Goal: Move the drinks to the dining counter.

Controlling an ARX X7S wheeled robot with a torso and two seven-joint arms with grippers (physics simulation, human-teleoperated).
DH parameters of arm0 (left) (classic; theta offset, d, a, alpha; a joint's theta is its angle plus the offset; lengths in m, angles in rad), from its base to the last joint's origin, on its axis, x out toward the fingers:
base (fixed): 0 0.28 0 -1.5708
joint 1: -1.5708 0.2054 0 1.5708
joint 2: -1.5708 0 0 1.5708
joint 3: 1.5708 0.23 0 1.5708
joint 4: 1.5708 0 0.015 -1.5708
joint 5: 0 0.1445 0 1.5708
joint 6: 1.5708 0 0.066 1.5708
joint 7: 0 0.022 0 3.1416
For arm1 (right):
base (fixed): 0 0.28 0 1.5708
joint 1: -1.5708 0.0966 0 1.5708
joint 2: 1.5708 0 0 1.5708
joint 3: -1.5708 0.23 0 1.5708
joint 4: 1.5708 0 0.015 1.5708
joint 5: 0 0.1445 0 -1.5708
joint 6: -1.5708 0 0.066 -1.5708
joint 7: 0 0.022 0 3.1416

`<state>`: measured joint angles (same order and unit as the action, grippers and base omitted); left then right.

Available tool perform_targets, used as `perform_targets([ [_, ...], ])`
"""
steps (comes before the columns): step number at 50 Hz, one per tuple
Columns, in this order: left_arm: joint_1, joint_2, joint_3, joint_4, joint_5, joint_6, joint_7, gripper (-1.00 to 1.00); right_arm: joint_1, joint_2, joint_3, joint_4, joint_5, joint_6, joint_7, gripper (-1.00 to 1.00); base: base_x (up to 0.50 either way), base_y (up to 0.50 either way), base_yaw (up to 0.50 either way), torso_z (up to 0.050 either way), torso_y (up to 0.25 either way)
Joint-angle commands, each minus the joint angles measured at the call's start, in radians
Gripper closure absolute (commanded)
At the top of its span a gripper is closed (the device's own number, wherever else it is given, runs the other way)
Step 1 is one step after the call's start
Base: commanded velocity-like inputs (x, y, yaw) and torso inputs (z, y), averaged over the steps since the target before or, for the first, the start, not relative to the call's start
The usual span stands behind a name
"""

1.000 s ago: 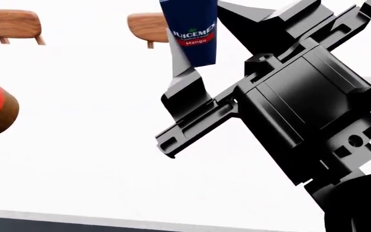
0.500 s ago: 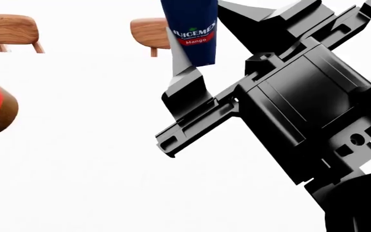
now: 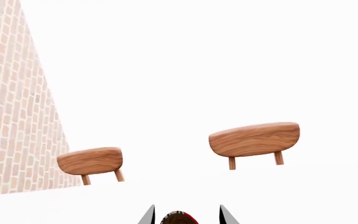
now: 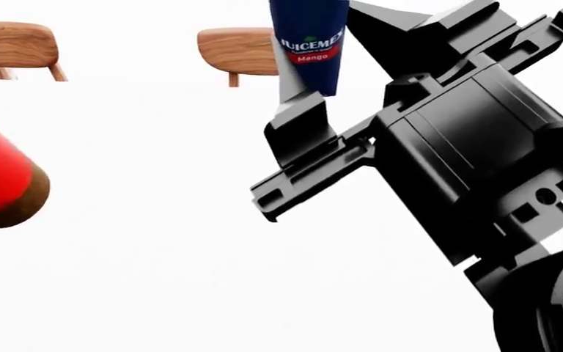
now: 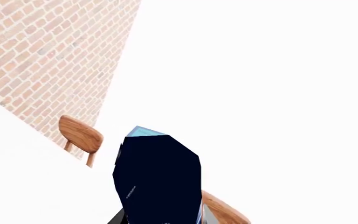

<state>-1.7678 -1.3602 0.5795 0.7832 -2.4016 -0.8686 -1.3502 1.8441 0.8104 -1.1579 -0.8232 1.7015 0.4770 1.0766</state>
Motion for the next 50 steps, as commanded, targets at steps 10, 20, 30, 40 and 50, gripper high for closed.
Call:
perform_targets([
  [10, -0.025, 0.155, 0.084, -0.029, 0.026, -0.033, -0.068, 1.0, -0.054, 0.0, -0.006, 0.034, -0.074, 0.005, -0.048, 1.0, 0.0, 0.0, 0.0, 0.001, 0.0],
  [20, -0.041, 0.294, 0.17, -0.105, 0.098, -0.102, -0.081, 1.0, -0.106, -0.014, -0.025, 0.073, -0.127, -0.005, -0.096, 1.0, 0.0, 0.0, 0.0, 0.0, 0.001],
  [30, -0.068, 0.291, 0.197, -0.1, 0.058, -0.119, -0.096, 1.0, -0.191, -0.016, -0.041, 0.113, -0.189, -0.047, -0.134, 1.0, 0.0, 0.0, 0.0, 0.0, 0.0],
  [40, -0.079, 0.282, 0.195, -0.092, 0.045, -0.109, -0.089, 1.0, -0.367, -0.006, -0.051, 0.191, -0.303, -0.184, -0.196, 1.0, 0.0, 0.0, 0.0, 0.0, 0.0],
  [50, -0.081, 0.278, 0.201, -0.089, 0.043, -0.104, -0.086, 1.0, -0.445, 0.0, -0.045, 0.237, -0.307, -0.254, -0.22, 1.0, 0.0, 0.0, 0.0, 0.0, 0.001],
])
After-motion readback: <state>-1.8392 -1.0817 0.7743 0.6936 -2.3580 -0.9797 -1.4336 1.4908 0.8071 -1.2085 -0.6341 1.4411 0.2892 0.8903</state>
